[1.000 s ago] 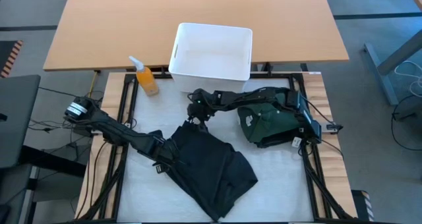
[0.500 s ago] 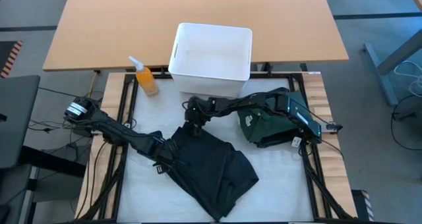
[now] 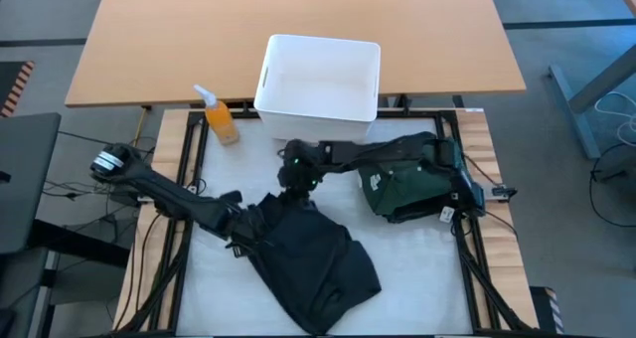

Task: Fold laundry
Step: Fold the black shorts

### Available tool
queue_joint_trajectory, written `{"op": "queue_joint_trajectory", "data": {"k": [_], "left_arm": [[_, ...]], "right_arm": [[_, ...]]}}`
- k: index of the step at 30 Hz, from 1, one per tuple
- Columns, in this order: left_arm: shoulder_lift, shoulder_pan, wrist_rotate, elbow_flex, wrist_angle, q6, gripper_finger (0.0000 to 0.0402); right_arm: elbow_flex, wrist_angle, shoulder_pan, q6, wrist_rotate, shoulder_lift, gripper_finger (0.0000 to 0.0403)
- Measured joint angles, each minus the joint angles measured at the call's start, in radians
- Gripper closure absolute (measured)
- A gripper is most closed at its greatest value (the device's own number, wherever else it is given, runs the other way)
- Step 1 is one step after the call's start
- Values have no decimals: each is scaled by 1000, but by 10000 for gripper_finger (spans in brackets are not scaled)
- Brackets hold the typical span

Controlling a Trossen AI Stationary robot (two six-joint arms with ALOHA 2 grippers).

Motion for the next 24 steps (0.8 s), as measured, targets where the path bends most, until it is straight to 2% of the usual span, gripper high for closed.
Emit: {"op": "queue_joint_trajectory", "data": {"k": [5, 9, 12, 14, 18, 21, 24], "left_arm": [[-112, 5, -174, 194, -295, 77, 396], [-156, 16, -337, 480, -555, 162, 396], [-151, 20, -390, 729, -652, 283, 396], [-133, 21, -395, 887, -662, 387, 396], [-48, 21, -352, 1176, -664, 593, 396], [46, 21, -307, 1356, -687, 679, 396], [151, 19, -227, 1444, -698, 683, 396]], "right_arm": [[-2, 7, 3, -175, 126, -176, 366], [0, 45, 3, -387, 211, -325, 366], [0, 107, 4, -583, 224, -412, 366], [0, 152, 4, -680, 228, -465, 366], [2, 157, 3, -700, 229, -535, 366], [2, 91, 14, -641, 230, -572, 366], [3, -119, 48, -553, 229, -601, 366]]}}
